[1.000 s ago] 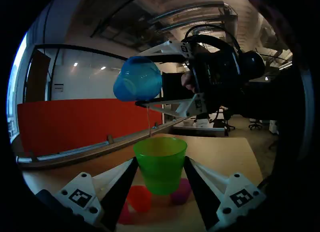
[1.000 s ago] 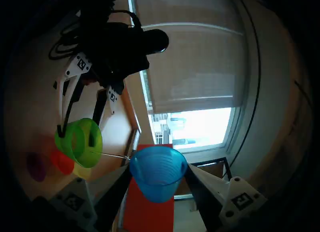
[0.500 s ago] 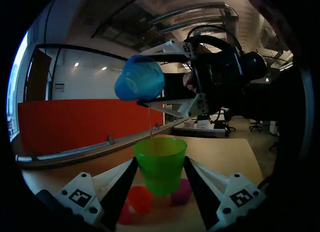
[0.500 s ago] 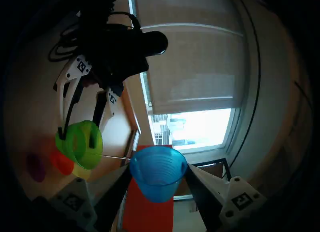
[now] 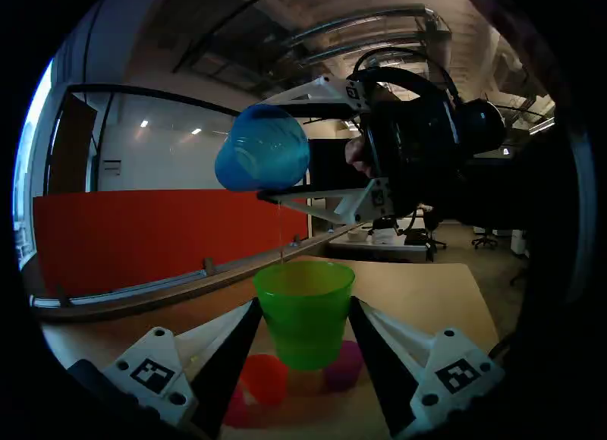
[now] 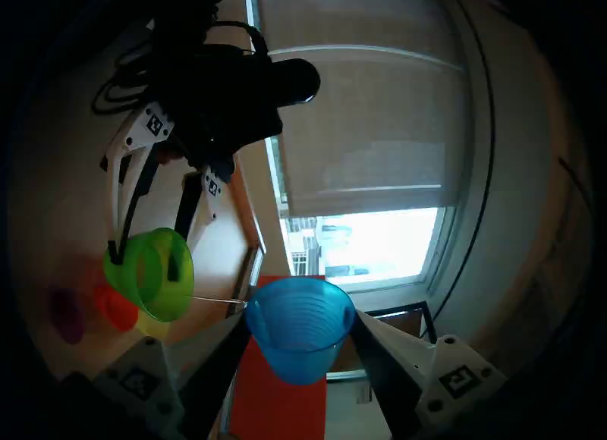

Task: Pour water

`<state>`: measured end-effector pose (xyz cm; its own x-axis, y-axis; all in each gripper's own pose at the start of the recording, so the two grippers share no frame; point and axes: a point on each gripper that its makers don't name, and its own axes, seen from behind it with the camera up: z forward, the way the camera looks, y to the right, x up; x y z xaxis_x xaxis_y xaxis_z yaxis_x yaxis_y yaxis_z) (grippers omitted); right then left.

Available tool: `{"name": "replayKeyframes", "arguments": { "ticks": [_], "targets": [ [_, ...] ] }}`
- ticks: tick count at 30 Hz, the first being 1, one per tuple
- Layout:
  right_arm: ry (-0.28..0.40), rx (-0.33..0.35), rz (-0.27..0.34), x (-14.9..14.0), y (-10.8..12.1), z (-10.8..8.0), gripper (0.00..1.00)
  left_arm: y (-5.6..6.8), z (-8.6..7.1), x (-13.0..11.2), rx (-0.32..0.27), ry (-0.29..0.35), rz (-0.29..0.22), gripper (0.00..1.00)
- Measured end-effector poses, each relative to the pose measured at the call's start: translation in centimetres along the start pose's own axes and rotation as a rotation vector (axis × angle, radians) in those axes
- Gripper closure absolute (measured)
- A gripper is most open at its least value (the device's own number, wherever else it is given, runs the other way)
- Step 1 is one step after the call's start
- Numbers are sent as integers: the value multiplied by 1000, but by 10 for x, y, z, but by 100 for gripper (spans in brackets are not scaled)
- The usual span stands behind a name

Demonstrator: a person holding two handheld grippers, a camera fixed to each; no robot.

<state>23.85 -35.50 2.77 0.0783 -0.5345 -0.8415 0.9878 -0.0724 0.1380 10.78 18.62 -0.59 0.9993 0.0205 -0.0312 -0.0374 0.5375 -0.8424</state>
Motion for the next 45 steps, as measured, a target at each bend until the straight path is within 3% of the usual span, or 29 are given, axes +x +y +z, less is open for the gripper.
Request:
{"name": "replayKeyframes", "arguments": {
  "ticks": [45],
  "targets": [
    [-8, 0, -68, 3, 0, -2, 9, -1, 1, 1, -3, 5, -11, 18]
  ]
}}
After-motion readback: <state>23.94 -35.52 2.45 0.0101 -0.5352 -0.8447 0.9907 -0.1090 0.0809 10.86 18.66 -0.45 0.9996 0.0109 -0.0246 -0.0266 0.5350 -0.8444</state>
